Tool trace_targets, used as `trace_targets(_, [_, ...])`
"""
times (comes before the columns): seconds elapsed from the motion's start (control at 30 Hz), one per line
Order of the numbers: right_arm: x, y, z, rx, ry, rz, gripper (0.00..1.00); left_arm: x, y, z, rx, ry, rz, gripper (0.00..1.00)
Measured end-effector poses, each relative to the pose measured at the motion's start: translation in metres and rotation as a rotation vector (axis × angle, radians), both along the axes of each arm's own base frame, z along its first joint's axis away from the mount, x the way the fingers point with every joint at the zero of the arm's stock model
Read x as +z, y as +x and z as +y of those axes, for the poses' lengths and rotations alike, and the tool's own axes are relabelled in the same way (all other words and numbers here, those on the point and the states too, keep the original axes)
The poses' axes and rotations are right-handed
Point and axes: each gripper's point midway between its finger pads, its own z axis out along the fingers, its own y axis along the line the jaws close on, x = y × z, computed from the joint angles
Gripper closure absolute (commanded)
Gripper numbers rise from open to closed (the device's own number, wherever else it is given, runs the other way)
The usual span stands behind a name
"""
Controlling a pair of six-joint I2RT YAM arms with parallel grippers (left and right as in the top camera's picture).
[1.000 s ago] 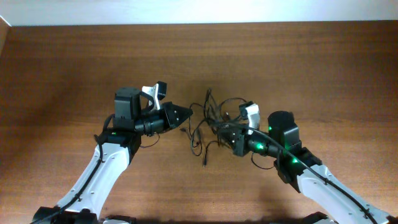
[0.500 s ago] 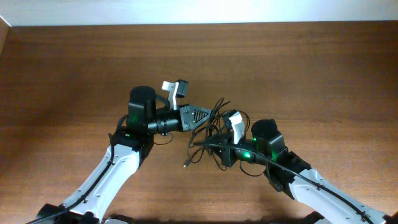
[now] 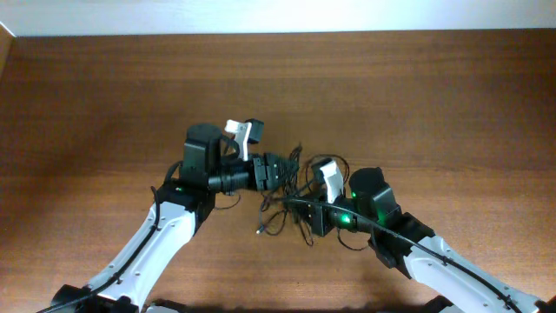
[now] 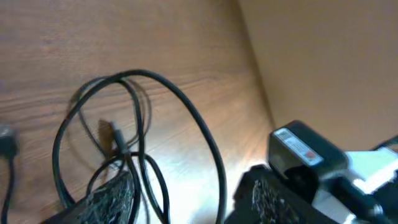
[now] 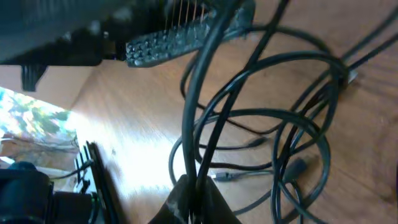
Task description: Untangle cables
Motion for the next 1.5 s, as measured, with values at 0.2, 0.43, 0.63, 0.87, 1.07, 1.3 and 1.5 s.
trace_targets(0.2, [-0.009, 0.000, 0.000, -0.002, -0.018, 0.026, 0.92, -0.013, -0.004, -0.007, 0.006, 0.084, -0.019, 0.55])
trace_targets(0.43, [-0.020, -0.006, -0.004, -0.002, -0.048, 0.073, 0.73, -0.057, -0.001, 0.028, 0.168, 0.307, 0.089, 0.77])
trace_targets(0.63, [-0.055, -0.019, -0.026, -0.062, -0.193, 0.202, 0.57, -0.072, -0.005, 0.052, 0.219, 0.380, 0.158, 0.22])
trace_targets(0.87, [-0.057, -0.016, -0.029, -0.079, -0.207, 0.197, 0.43, -0.049, 0.022, 0.089, 0.267, 0.448, 0.089, 0.07])
trace_targets(1.07, [-0.057, -0.016, -0.029, -0.080, -0.207, 0.197, 0.42, -0.071, 0.009, 0.105, 0.256, 0.571, 0.141, 0.09])
trace_targets(1.3, [-0.057, -0.016, -0.029, -0.080, -0.207, 0.196, 0.41, -0.117, -0.008, 0.076, 0.101, 0.499, 0.290, 0.41])
trace_targets(1.5, [-0.057, -0.016, -0.029, -0.080, -0.207, 0.197, 0.41, -0.120, -0.020, 0.048, 0.006, 0.482, 0.277, 1.00])
